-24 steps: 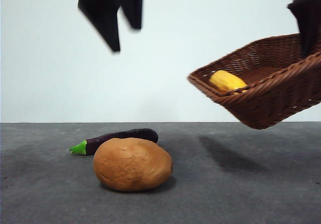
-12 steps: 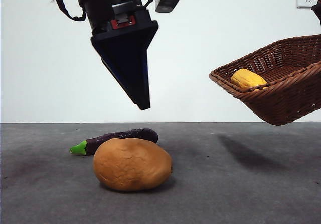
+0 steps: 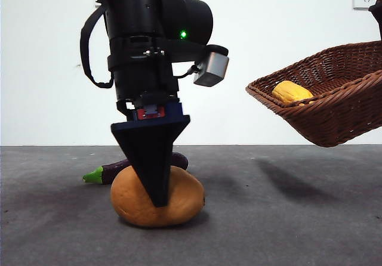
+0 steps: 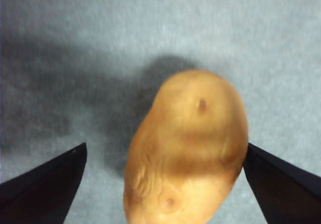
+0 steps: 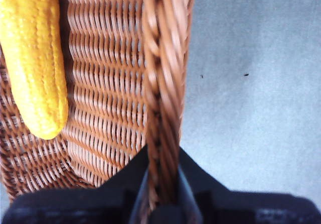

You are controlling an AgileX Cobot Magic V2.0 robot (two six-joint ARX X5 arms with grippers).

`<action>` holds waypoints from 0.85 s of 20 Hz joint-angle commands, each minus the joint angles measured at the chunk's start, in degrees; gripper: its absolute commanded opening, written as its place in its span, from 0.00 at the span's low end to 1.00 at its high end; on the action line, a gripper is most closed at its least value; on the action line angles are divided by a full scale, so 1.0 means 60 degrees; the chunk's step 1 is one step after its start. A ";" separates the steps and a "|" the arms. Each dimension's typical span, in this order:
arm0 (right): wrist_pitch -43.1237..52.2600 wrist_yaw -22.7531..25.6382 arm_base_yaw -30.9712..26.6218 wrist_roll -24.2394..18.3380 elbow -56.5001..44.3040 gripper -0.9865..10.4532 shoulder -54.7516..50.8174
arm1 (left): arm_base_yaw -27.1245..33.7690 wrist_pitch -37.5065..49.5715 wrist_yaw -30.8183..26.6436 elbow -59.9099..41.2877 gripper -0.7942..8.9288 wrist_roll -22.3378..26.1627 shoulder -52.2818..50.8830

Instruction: Help me put the vegetables on the table into the basket

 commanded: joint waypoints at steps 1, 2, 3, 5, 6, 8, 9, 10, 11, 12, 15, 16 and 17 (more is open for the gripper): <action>0.0066 -0.0102 0.0000 -0.0117 -0.0051 0.07 0.0076 | -0.0011 0.0080 0.0047 -0.0047 0.74 0.0036 0.0149; 0.0066 -0.0102 0.0000 -0.0146 -0.0051 0.07 0.0076 | -0.0015 0.0058 0.0047 -0.0047 0.63 0.0036 0.0175; 0.0066 -0.0102 0.0004 -0.0171 -0.0051 0.07 0.0076 | -0.0015 -0.0015 0.0055 -0.0047 0.50 0.0036 0.0219; 0.0066 -0.0102 0.0004 -0.0178 -0.0051 0.07 0.0076 | -0.0015 -0.0131 0.0080 -0.0047 0.41 0.0087 0.0295; 0.0069 -0.0102 0.0000 -0.0178 -0.0051 0.07 0.0076 | -0.0015 -0.0222 0.0168 -0.0047 0.36 0.0197 0.0306; 0.0073 -0.0102 0.0004 -0.0175 -0.0051 0.07 0.0076 | -0.0015 -0.0306 0.0299 -0.0047 0.18 0.0353 0.0310; 0.0073 -0.0102 0.0004 -0.0175 -0.0051 0.07 0.0076 | -0.0015 -0.0273 0.0299 -0.0044 0.09 0.0302 0.0310; 0.0069 -0.0102 0.0000 -0.0175 -0.0051 0.07 0.0076 | -0.0011 -0.0280 0.0299 -0.0025 0.07 0.0109 0.0306; 0.0069 -0.0102 0.0004 -0.0175 -0.0051 0.07 0.0076 | -0.0004 -0.0342 0.0299 0.0011 0.07 -0.0204 0.0288; 0.0066 -0.0102 0.0004 -0.0175 -0.0051 0.07 0.0076 | 0.0029 -0.0459 0.0302 0.0073 0.07 -0.0470 0.0255; 0.0055 -0.0102 0.0004 -0.0164 -0.0051 0.07 0.0076 | 0.0073 -0.0994 0.0463 0.0448 0.07 -0.1672 -0.0051; 0.0058 -0.0102 0.0007 -0.0138 -0.0051 0.07 0.0076 | 0.0087 -0.1071 0.0790 0.0550 0.07 -0.1996 -0.0226; 0.0058 -0.0102 0.0007 -0.0055 -0.0051 0.07 0.0076 | 0.0087 -0.1042 0.1362 0.0605 0.07 -0.2488 -0.0528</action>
